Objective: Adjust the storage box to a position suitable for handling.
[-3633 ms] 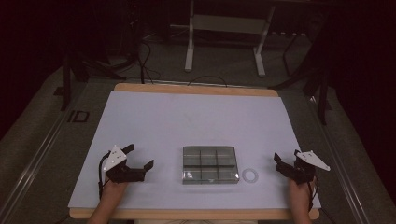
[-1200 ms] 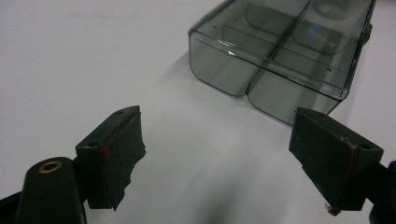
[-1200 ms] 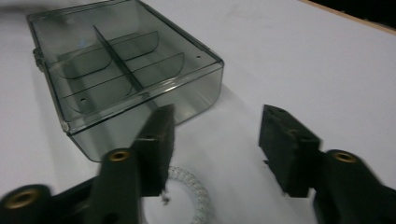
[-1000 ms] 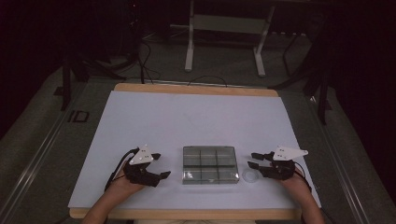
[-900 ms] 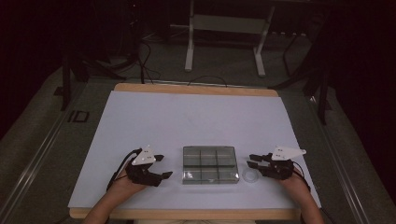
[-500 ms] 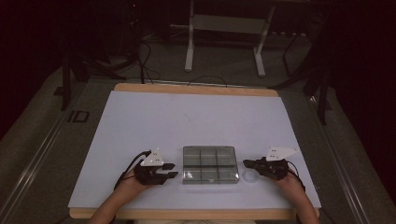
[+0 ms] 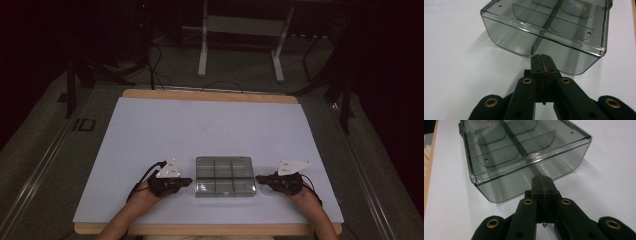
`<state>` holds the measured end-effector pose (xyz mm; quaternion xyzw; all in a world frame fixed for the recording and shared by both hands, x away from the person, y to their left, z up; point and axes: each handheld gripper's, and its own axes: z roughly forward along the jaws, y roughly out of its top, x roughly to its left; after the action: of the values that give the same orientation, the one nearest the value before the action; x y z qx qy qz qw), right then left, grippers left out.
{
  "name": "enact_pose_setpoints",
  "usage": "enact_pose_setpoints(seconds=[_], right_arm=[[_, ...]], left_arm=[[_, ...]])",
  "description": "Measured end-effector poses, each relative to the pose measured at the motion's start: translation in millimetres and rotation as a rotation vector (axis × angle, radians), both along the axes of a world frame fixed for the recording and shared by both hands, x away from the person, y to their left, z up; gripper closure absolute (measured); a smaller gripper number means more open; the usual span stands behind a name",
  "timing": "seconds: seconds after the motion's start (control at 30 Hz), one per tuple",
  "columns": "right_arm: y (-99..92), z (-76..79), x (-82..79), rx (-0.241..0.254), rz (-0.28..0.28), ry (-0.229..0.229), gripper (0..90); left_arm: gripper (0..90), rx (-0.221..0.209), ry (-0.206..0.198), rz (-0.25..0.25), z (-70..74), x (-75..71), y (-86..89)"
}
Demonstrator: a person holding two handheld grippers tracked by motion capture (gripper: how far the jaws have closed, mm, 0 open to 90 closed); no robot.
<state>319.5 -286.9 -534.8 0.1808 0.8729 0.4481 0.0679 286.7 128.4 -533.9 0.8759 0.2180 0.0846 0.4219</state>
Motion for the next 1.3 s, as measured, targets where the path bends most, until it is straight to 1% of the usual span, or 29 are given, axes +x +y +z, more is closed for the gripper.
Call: enact_pose_setpoints(seconds=[0.07, 0.13, 0.23, 0.3, 0.4, 0.43, 0.5, 0.53, 0.7, 0.77, 0.83, 0.9, 0.97, 1.03, 1.07, 1.17, 1.3], right_arm=[[2.0, -1.2, -0.2, -0.009, 0.011, 0.003, 89.8], [3.0, -1.9, -0.3, -0.007, 0.017, 0.006, 89.8], [4.3, -2.6, -0.1, -0.009, 0.022, 0.01, 89.8], [5.1, -2.5, -0.3, -0.012, 0.027, 0.01, 89.8], [5.3, -1.7, -0.3, -0.009, 0.026, 0.011, 89.8], [5.2, -1.3, -0.2, -0.006, 0.026, 0.01, 89.8], [4.9, 0.1, -0.3, 0.001, 0.024, 0.009, 89.8], [4.6, 1.0, -0.3, 0.004, 0.025, 0.007, 89.8], [4.2, 4.3, -0.9, 0.002, 0.032, 0.007, 89.8], [3.8, 5.5, -1.4, 0.01, 0.031, 0.01, 89.9], [2.9, 6.6, -1.5, 0.02, 0.033, 0.009, 89.8], [2.8, 7.5, -1.4, 0.02, 0.033, 0.008, 89.8], [3.2, 8.3, -1.8, 0.013, 0.033, 0.006, 89.9], [2.9, 9.4, -1.7, 0.017, 0.036, 0.003, 89.9], [2.9, 10.3, -1.8, 0.025, 0.038, 0.01, 89.9], [4.1, 11.9, -2.4, 0.006, 0.039, 0.001, 89.9], [4.4, 12.8, -2.2, 0.001, 0.043, 0.002, 89.9]], left_arm=[[90.0, 0.005, -0.003, -0.008, -0.4, -0.4, -1.8], [90.0, 0.006, -0.003, -0.007, -1.0, 0.1, -2.6], [90.0, -0.019, 0.01, -0.003, -1.4, 2.2, -1.4], [90.0, -0.018, 0.007, 0.0, -1.6, 2.4, -2.2], [90.0, -0.018, 0.009, -0.009, -1.2, 2.1, -4.7], [90.0, -0.015, 0.007, -0.016, -0.7, 1.9, -5.6], [90.0, -0.009, -0.003, -0.009, 0.6, 1.3, -6.4], [90.0, -0.012, -0.005, -0.007, 1.4, 1.1, -6.3], [90.0, -0.006, -0.012, -0.006, 4.8, 0.4, -6.5], [90.0, -0.016, -0.019, -0.002, 6.6, -0.2, -6.5], [90.0, -0.006, -0.026, -0.001, 8.1, -0.3, -6.7], [90.0, 0.006, -0.035, 0.002, 9.6, -1.3, -8.0], [90.0, 0.004, -0.035, 0.003, 10.7, -1.4, -7.7], [90.0, 0.007, -0.033, 0.002, 11.1, -1.4, -8.0], [90.0, 0.006, -0.032, 0.001, 11.1, -1.2, -7.9], [90.0, 0.004, -0.031, 0.002, 11.1, -1.1, -7.9], [90.0, 0.007, -0.026, 0.002, 11.5, -0.8, -7.8]])
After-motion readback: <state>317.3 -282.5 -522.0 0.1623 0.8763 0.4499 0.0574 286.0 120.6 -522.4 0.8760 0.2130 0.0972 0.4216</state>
